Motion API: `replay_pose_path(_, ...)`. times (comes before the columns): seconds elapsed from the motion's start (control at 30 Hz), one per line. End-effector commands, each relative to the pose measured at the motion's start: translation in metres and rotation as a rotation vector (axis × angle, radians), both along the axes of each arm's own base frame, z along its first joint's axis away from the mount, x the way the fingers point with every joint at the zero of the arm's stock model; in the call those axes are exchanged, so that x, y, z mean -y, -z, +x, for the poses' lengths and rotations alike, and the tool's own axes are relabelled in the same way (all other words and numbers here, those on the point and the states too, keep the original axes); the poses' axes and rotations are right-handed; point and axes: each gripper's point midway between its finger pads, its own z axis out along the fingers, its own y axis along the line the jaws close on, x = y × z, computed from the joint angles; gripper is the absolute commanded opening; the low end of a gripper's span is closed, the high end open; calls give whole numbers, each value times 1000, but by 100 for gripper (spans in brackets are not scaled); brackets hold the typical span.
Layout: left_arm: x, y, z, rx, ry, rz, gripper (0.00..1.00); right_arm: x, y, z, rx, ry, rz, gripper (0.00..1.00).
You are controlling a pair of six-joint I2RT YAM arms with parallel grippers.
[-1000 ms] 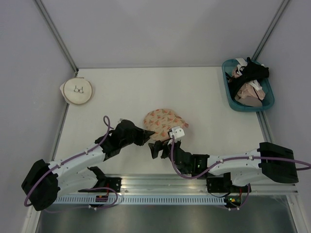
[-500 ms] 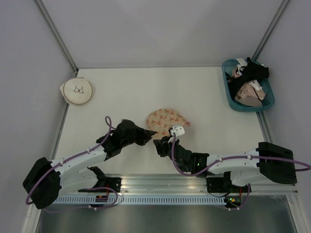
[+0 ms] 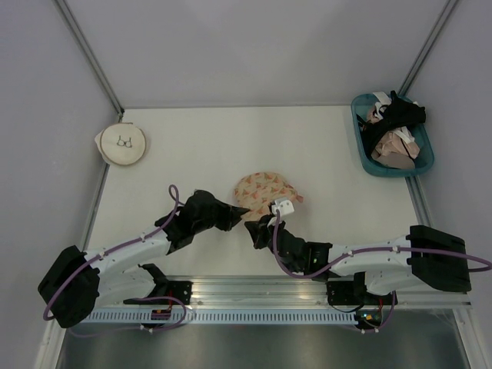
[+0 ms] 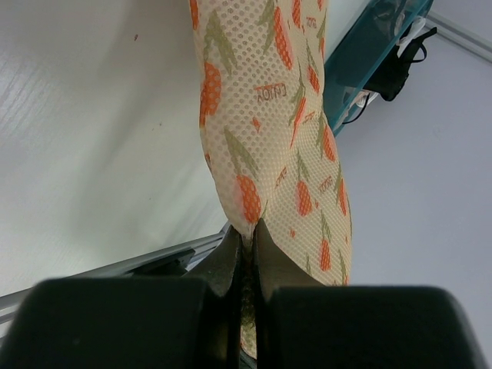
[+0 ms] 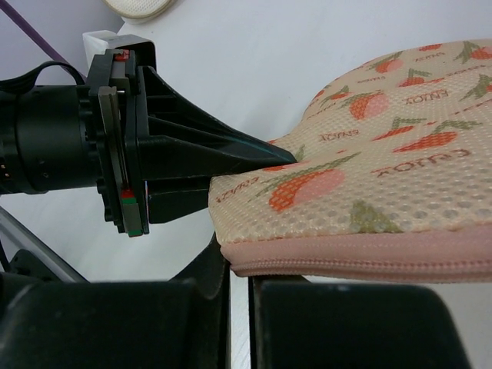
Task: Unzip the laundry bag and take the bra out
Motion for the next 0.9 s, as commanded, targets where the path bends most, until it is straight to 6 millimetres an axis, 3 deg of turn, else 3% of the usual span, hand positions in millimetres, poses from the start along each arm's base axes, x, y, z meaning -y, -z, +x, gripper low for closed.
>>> replay_pose_path(0.0, 3, -11, 5, 18, -24, -52, 2, 1, -17, -1, 1, -1, 63, 0)
replay_pose_path(0.43, -31, -7, 37, 79, -138, 60, 2, 34, -15, -20, -45, -4, -28, 0)
replay_pose_path(0.7, -50, -6, 53, 118, -174, 159, 2, 36, -12, -39, -111, -47, -113, 0)
replay_pose_path(0.87, -56, -7, 58, 134, -183, 206, 2, 36, -24, -52, -109, -53, -154, 1)
